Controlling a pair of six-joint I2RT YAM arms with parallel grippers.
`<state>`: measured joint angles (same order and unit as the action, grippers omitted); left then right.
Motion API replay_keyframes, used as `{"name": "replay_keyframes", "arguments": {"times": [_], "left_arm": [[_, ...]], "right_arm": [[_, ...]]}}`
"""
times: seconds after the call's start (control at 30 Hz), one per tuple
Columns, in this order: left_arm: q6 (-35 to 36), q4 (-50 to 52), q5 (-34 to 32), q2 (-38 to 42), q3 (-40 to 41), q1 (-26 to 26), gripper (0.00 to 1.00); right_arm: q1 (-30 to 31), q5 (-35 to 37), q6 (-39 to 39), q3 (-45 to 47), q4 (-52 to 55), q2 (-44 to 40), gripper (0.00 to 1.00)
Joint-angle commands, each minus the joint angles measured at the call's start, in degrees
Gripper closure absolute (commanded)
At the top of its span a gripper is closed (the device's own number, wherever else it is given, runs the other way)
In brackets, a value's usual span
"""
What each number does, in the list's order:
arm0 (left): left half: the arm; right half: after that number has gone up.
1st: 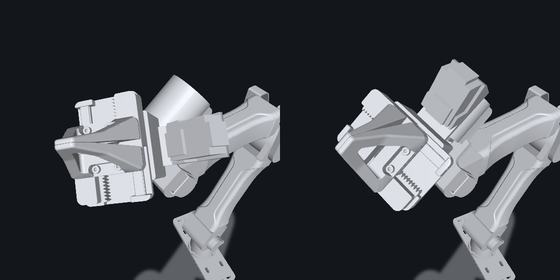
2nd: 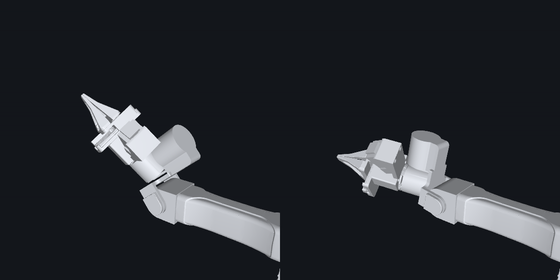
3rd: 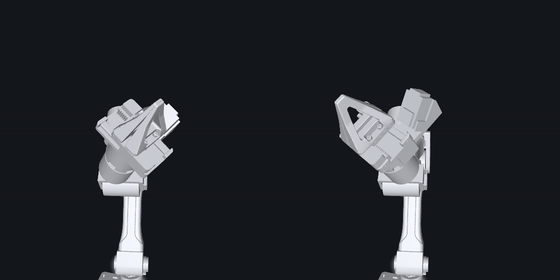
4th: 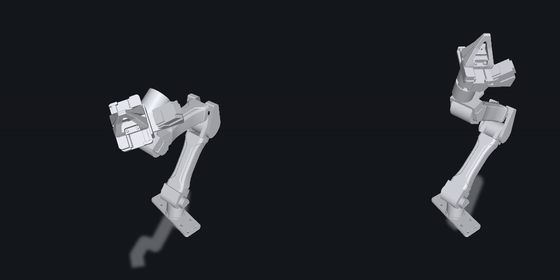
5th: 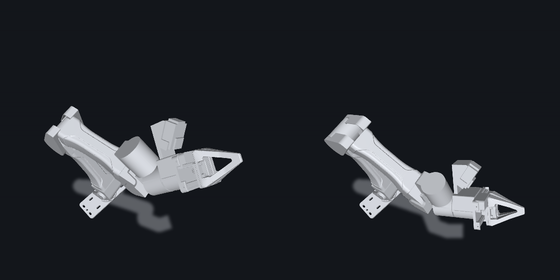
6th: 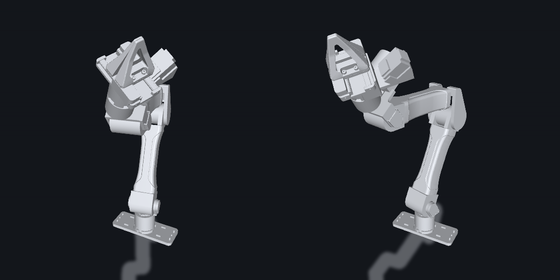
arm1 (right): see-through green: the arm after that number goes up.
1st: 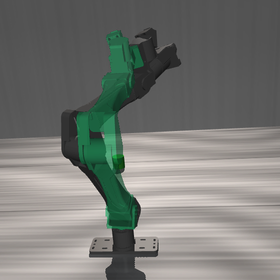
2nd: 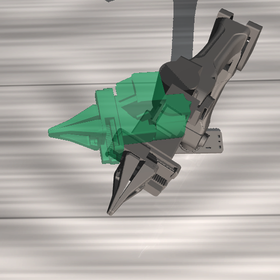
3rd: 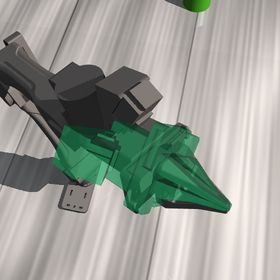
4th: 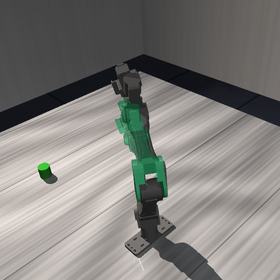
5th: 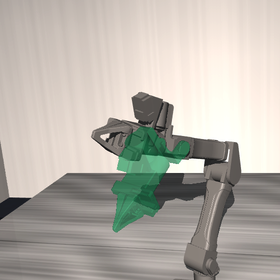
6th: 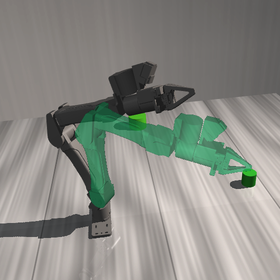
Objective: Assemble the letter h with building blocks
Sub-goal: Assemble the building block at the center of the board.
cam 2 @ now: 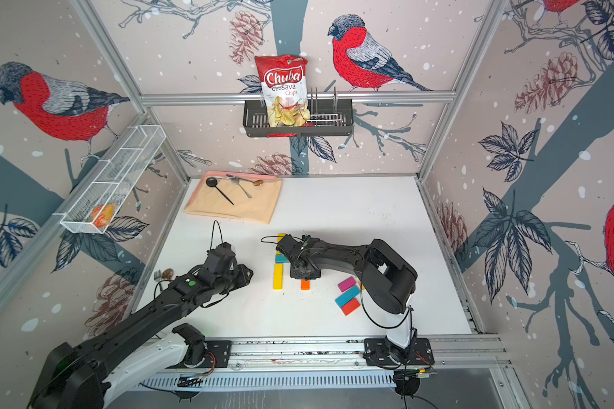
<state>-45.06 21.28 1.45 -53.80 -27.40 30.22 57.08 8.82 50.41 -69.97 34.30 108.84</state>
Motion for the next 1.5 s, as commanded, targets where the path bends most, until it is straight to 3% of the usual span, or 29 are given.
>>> {"name": "replay_keyframes", "arguments": {"times": [0.0, 1.17, 1.2, 1.33, 1.47], "left_arm": [[0.3, -1.8, 0.0, -0.1, -0.2, 0.1, 0.63], [0.9, -2.5, -0.1, -1.7, -0.7, 0.0, 0.62], [1.0, -2.5, -0.1, -1.7, -0.7, 0.0, 0.62], [1.1, -2.4, 0.2, -1.8, -0.7, 0.1, 0.6], [0.7, -2.1, 1.1, -1.4, -0.4, 0.1, 0.59]], "right_arm": [[-0.1, 0.1, -0.9, -0.7, 1.3, 1.0, 0.67], [-1.0, 1.0, -1.5, -5.6, 4.2, 4.7, 0.66], [-0.8, 1.0, -1.4, -5.8, 4.3, 4.8, 0.65], [-0.2, 1.3, -1.1, -6.2, 4.9, 4.5, 0.41], [0.3, 1.5, -0.7, -6.5, 5.2, 3.7, 0.34]]}}
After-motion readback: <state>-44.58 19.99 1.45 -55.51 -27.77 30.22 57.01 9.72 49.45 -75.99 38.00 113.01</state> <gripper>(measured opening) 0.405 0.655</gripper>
